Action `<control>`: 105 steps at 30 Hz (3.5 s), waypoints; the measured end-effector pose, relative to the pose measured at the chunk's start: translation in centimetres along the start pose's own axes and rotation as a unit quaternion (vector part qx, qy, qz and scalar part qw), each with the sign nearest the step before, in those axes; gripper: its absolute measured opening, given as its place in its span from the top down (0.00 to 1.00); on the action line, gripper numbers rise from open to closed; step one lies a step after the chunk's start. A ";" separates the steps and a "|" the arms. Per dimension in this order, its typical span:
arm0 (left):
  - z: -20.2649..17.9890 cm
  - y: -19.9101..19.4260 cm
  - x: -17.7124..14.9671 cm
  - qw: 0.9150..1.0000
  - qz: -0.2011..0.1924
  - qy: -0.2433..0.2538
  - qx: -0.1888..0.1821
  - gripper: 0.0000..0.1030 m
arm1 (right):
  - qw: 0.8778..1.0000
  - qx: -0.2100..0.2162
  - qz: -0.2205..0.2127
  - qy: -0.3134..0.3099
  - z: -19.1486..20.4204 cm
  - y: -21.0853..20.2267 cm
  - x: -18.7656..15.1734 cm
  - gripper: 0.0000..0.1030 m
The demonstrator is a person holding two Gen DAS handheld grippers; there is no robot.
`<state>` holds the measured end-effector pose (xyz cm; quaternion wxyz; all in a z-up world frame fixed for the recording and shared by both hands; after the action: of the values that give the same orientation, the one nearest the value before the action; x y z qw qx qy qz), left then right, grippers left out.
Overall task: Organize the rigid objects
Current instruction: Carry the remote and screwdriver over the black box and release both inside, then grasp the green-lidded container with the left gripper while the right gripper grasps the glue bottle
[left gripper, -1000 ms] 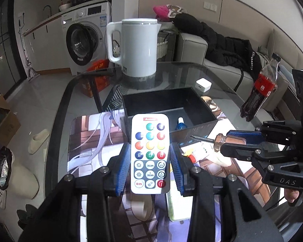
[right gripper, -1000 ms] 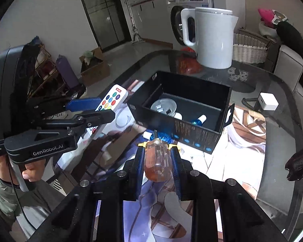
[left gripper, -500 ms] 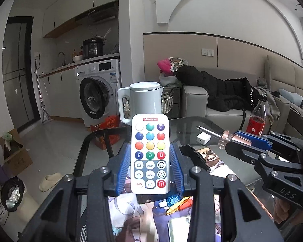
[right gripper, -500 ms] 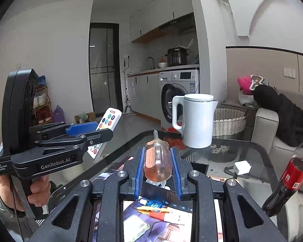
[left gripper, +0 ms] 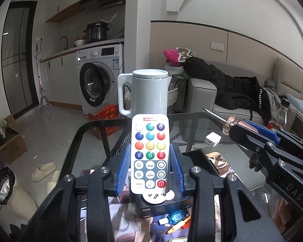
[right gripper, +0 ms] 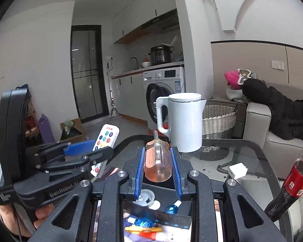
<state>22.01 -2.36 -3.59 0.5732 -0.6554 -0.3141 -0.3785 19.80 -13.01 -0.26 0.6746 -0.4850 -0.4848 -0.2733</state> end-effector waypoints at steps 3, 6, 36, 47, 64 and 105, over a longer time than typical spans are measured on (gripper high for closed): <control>0.1 2.6 -0.4 1.000 0.023 -0.013 0.003 0.63 | 1.000 -0.015 0.021 0.010 -0.8 2.5 -0.2 0.76; 0.1 4.5 -1.2 0.999 0.043 -0.018 0.006 0.63 | 0.998 -0.026 0.051 0.018 -1.7 4.7 -1.2 0.76; -1.5 10.0 -9.0 0.964 0.266 0.012 0.003 0.63 | 0.945 -0.023 0.323 0.033 -3.7 12.1 -13.0 0.76; -1.2 7.7 -8.2 0.970 0.244 0.005 -0.011 0.43 | 0.954 0.000 0.300 0.031 -3.1 9.8 -11.7 0.76; -5.6 1.3 -15.5 0.945 0.315 0.065 -0.060 0.29 | 0.939 0.044 0.340 -0.033 -1.9 4.7 -14.2 0.76; -4.3 0.4 -18.9 0.937 0.332 0.100 -0.038 0.47 | 0.897 0.087 0.422 -0.095 2.0 3.8 -22.1 0.80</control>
<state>11.95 -6.28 -19.75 0.6697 -0.7020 -0.0050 -0.2422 13.77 -11.97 -21.90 0.7172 -0.6067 -0.3183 0.1276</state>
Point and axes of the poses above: each gripper's, at about its wrist camera, not at the fingertips, and y roughly the way its jaws point, z to its left, x to its top, the point moved 10 cm from there along y, roughly the way its jaws point, and after that the axes turned 3 degrees about z, right-handed, at the moved point
